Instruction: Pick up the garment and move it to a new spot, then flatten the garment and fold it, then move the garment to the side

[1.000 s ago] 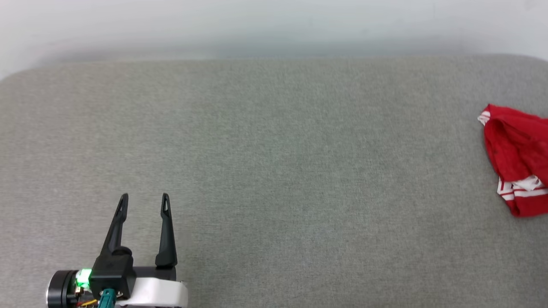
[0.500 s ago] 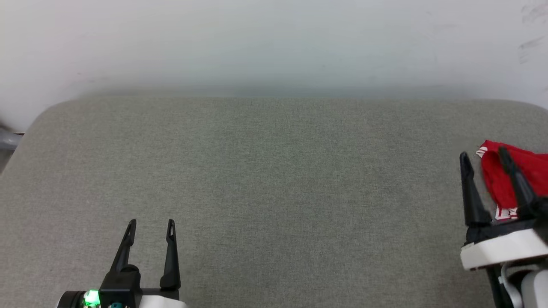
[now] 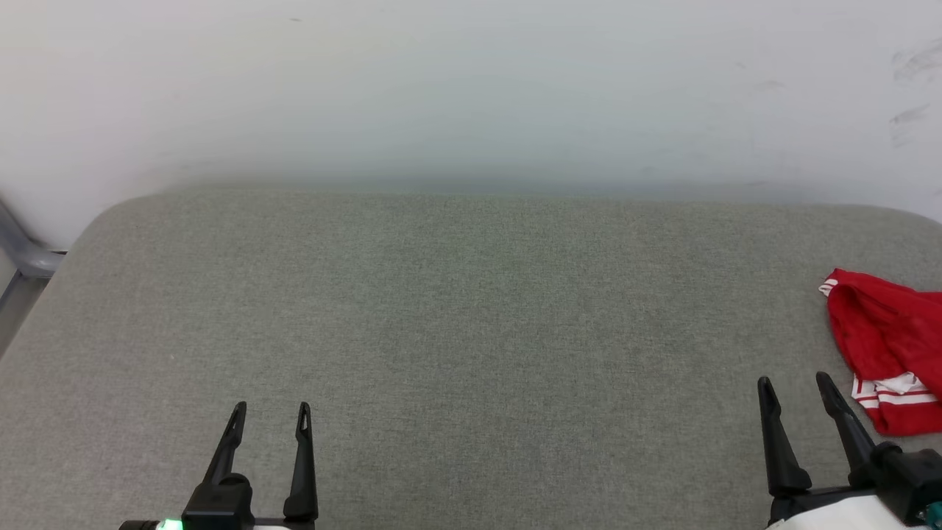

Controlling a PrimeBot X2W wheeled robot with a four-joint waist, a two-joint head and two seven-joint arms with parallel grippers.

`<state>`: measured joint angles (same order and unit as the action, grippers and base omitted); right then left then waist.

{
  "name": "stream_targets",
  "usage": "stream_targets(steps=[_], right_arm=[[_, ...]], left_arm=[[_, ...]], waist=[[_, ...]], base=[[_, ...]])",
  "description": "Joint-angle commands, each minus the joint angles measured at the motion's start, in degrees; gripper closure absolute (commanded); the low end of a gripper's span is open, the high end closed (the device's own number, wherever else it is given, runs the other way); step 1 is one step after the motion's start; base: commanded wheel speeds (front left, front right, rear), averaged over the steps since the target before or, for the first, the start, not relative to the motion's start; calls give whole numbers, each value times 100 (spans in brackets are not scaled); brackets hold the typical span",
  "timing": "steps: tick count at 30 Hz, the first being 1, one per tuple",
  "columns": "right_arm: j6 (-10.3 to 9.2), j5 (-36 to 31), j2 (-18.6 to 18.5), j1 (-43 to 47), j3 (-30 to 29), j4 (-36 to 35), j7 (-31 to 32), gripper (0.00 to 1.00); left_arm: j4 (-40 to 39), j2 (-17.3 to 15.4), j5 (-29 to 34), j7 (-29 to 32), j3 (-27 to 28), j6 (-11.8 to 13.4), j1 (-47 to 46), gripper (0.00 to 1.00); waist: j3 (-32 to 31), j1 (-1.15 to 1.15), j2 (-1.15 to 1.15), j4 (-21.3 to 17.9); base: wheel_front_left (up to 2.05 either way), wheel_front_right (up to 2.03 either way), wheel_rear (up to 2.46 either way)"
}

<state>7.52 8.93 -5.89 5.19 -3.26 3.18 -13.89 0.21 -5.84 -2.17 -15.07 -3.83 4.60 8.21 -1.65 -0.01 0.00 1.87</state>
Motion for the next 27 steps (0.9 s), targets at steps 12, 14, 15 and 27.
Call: stream_targets(steps=[12, 14, 15, 27], right_arm=[[-6, -102, 136, 348, 20, -128, -92, 0], [-6, -106, 141, 340, 16, -118, -99, 0], [0, -92, 110, 307, 15, -103, -79, 100], [1, 824, 121, 179, 14, 220, 141, 100]], left_arm=[[74, 39, -1, -12, 8, -99, 130, 0], [88, 40, -4, -12, 29, -90, 130, 0], [98, 45, -9, 0, 32, -87, 88, 100], [446, 102, -988, 218, 116, -212, -33, 100]], waist=[[-93, 1, 0, 33], [-93, 1, 0, 30], [-93, 1, 0, 30], [-77, 1, 0, 17]], base=[[0, 0, 0], [0, 0, 0], [0, 0, 0], [0, 0, 0]])
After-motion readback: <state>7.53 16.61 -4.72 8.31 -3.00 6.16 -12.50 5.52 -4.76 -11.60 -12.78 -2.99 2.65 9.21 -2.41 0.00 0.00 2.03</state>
